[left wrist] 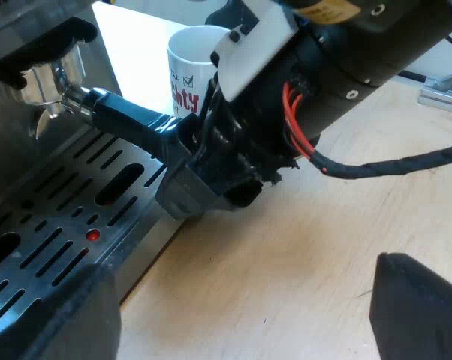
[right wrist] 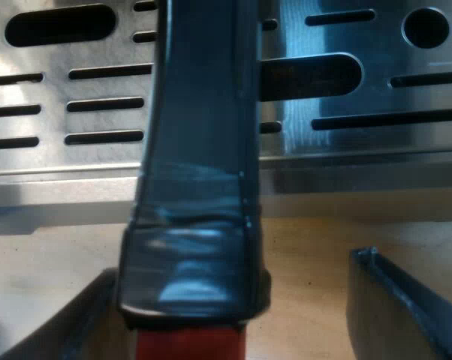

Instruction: Grind coffee beans and then tamp

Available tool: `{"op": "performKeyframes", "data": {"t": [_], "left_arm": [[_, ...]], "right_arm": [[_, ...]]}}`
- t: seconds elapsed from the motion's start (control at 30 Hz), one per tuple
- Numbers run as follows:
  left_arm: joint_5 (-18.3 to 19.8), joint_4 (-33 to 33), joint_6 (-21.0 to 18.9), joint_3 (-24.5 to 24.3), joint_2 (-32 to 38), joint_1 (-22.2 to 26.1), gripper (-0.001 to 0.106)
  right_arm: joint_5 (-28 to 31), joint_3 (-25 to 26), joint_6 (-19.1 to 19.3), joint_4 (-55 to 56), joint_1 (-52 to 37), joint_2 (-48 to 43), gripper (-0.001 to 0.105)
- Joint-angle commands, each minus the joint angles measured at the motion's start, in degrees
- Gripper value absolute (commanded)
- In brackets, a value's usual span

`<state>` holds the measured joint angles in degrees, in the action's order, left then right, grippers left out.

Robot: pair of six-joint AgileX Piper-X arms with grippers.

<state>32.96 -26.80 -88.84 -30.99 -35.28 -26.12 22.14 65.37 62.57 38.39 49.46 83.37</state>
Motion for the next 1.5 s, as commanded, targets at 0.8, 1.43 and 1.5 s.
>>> {"op": "performKeyframes", "data": {"t": [0.8,1.43,1.5], "left_arm": [[0.75,0.56,0.36,-0.16,-0.05,-0.37,0.070],[0.75,0.56,0.36,-0.16,-0.05,-0.37,0.070],[0.75,0.56,0.36,-0.16,-0.05,-0.37,0.070]], "right_arm": [[-1.46,0.09,0.56,5.28,-0.17,-0.21,0.006],[2.03,0.09,3.18,5.18,1.92,-1.18,0.000],[2.07,0.09,3.17,5.18,2.17,-1.31,0.000]]}}
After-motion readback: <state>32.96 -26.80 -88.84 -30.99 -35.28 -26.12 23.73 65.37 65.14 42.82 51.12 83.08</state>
